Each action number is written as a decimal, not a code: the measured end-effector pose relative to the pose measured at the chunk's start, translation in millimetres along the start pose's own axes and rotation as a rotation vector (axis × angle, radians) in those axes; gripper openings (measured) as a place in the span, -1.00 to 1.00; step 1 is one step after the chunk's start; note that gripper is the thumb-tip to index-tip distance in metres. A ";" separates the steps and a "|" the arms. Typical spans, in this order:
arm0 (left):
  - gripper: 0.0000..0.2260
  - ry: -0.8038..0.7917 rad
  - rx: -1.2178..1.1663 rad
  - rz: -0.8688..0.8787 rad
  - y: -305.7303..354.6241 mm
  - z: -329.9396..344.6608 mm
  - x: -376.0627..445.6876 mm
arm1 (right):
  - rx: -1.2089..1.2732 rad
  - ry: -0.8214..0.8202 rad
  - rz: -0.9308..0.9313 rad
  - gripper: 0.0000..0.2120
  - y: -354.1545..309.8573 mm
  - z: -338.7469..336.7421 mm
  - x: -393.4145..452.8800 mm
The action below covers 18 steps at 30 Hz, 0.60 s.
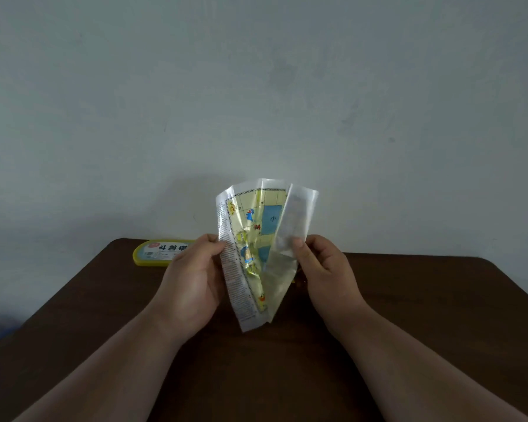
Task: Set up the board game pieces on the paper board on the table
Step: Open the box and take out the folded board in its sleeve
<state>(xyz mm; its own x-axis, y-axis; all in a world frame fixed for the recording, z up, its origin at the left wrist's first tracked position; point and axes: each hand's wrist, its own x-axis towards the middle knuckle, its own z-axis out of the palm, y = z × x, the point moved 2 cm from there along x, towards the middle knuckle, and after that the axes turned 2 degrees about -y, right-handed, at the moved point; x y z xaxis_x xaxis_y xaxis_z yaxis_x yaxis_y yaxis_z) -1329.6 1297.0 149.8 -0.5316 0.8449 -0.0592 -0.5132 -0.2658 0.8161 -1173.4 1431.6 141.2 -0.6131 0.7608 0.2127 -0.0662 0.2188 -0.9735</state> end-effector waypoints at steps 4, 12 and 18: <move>-0.87 0.160 0.134 0.112 0.9 -1.7 2.3 | 0.114 0.059 0.032 -0.75 1.9 -5.0 3.5; -0.91 0.275 0.612 0.176 15.0 -14.7 1.6 | 0.251 0.347 0.016 -0.68 -6.3 -21.6 5.7; -0.96 0.070 0.932 0.138 13.1 -16.7 1.2 | -0.039 0.229 -0.068 -0.67 -0.7 -22.5 10.4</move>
<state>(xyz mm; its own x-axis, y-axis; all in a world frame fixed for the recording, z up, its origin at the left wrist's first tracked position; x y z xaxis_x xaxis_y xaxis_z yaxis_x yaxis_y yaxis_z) -1348.2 1286.8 150.8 -0.6021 0.7960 0.0624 0.2864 0.1424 0.9475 -1162.1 1453.1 146.0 -0.4135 0.8614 0.2950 -0.0677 0.2940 -0.9534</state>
